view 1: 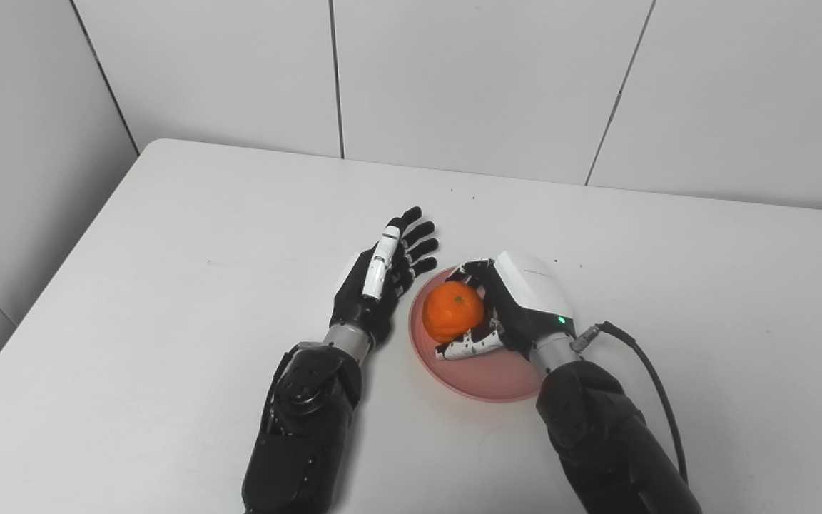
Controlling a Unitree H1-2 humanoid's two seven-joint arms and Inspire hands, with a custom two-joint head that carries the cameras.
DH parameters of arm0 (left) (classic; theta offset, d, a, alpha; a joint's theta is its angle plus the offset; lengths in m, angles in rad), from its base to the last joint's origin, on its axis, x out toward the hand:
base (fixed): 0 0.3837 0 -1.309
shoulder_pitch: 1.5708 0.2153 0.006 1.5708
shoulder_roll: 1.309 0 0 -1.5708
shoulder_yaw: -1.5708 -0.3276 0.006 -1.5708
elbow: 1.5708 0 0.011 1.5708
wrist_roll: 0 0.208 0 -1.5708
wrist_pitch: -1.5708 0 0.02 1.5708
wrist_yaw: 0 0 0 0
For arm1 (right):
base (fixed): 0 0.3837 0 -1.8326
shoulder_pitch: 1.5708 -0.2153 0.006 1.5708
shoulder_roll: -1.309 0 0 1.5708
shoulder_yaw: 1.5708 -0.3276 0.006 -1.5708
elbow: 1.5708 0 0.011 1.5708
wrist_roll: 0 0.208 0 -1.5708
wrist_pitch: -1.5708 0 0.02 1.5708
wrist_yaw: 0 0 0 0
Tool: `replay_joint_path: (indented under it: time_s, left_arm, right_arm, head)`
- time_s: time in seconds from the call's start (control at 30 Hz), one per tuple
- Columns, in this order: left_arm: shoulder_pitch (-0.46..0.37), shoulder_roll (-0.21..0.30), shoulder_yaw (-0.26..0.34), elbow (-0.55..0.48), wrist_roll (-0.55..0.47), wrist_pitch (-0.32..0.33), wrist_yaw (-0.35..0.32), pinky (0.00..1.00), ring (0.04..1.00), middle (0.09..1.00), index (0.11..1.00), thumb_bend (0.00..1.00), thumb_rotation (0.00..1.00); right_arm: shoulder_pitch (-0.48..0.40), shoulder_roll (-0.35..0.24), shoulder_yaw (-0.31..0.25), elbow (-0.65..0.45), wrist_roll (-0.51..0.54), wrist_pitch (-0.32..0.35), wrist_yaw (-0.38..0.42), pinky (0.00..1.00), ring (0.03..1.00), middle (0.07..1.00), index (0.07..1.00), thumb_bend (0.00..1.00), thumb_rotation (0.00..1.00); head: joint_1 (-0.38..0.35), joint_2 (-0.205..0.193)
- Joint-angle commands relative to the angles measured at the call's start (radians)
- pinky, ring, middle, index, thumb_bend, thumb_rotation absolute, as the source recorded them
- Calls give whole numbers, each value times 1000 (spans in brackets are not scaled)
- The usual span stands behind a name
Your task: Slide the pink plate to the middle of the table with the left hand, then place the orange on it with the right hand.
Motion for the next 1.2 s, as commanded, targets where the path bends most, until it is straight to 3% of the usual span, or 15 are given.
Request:
replay_joint_path:
  time_s: [0.0,0.07,0.57,0.63,0.67,0.73,1.17]
  left_arm:
    - [-8,11,3,-15,-8,10,-10,863,885,903,904,390,1000]
    - [-8,12,4,-17,-9,12,-11,864,886,904,907,386,1000]
    - [-9,18,16,-16,-15,17,-21,862,884,900,904,398,1000]
    - [-7,18,17,-18,-17,17,-23,865,884,902,905,401,1000]
    - [-7,18,17,-18,-17,16,-24,865,884,904,905,399,1000]
    - [-8,19,18,-17,-17,15,-25,863,883,904,906,398,1000]
    - [-10,24,21,-15,-16,11,-30,860,885,905,906,396,1000]
  right_arm:
    - [-12,-10,-3,-28,-34,-22,-23,212,300,402,488,516,132]
    - [-8,-12,-4,-26,-42,-24,-26,234,332,441,489,515,133]
    - [-4,1,-9,-18,-50,-10,-21,266,362,464,489,518,141]
    - [-5,3,-10,-18,-50,-5,-14,377,479,560,492,520,150]
    - [-6,3,-10,-18,-49,-3,-8,404,507,584,585,661,214]
    - [-9,5,-12,-20,-48,5,5,407,514,594,652,759,276]
    - [-15,11,-29,-54,-54,35,79,469,598,684,756,929,388]
  head:
    - [-1,1]
    - [-5,3]
    - [-31,4]
    - [-32,4]
    - [-33,4]
    - [-33,5]
    - [-39,8]
